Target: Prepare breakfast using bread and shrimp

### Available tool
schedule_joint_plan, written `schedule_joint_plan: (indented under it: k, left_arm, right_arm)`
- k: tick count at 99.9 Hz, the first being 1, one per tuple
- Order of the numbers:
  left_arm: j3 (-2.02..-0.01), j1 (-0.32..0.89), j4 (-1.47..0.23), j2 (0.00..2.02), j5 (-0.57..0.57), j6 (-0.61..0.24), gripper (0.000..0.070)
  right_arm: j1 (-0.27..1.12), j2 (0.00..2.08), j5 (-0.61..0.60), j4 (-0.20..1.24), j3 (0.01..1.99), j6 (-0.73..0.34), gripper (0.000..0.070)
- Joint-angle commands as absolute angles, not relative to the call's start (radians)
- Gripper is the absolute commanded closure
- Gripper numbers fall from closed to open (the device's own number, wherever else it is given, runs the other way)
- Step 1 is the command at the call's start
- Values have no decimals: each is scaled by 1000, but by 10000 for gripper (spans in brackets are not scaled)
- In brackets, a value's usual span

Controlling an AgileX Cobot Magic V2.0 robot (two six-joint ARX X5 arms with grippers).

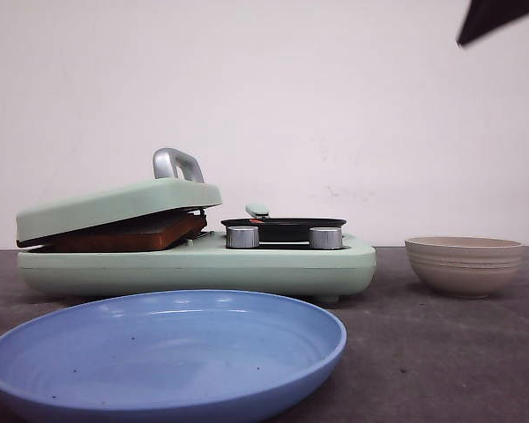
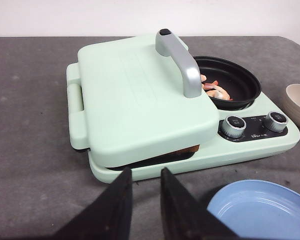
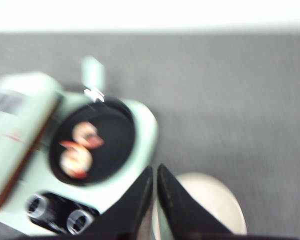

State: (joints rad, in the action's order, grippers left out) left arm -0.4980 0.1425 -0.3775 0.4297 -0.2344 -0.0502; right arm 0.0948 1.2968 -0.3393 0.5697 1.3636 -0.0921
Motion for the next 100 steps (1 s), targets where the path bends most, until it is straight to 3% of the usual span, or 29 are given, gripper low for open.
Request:
schedule_joint_plan:
  k: [1, 21, 57, 100]
  left_arm:
    - [-502, 145, -369, 431, -233, -43, 689]
    - [-502, 145, -369, 430, -233, -46, 690]
    - [-502, 145, -321, 430, -237, -91, 690]
    - [-478, 146, -241, 377, -246, -152, 690]
  right_arm:
    - [114, 1272, -340, 535, 1335, -65, 697]
    - [149, 1088, -338, 333, 1100, -66, 697]
    - [149, 801, -353, 118, 691, -68, 697]
    - [197, 706, -429, -34, 458, -91, 697]
